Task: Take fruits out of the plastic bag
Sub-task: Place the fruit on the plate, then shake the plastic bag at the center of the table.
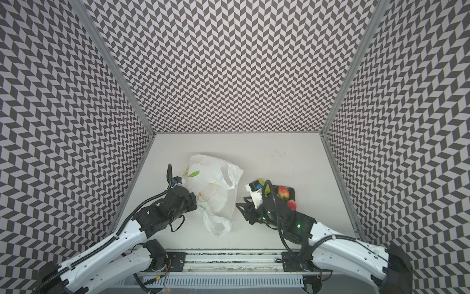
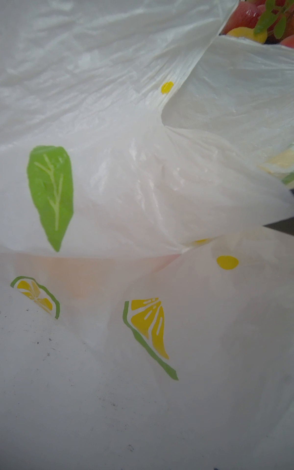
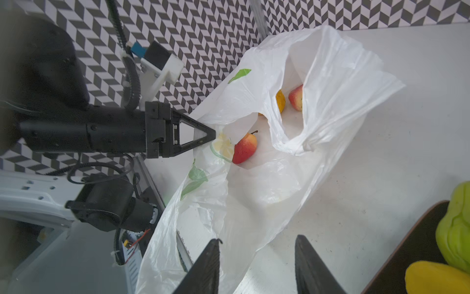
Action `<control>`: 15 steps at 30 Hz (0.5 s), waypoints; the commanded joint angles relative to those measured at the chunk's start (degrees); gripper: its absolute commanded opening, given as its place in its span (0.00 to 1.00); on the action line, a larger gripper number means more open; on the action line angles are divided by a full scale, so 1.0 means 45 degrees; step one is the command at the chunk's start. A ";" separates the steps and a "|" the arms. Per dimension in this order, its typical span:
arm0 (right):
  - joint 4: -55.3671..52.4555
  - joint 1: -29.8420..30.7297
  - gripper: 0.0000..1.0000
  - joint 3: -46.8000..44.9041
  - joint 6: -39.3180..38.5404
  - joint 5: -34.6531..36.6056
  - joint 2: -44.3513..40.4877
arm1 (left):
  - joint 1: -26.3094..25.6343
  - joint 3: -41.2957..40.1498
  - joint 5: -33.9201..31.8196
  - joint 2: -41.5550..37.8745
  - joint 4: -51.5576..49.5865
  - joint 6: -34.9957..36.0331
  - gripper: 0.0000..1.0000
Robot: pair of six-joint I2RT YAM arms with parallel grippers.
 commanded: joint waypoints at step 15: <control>0.3431 0.0088 0.40 0.3389 -0.3128 -0.0642 0.7850 | 0.0095 0.0419 -0.0328 -0.0015 -0.0493 0.0090 0.00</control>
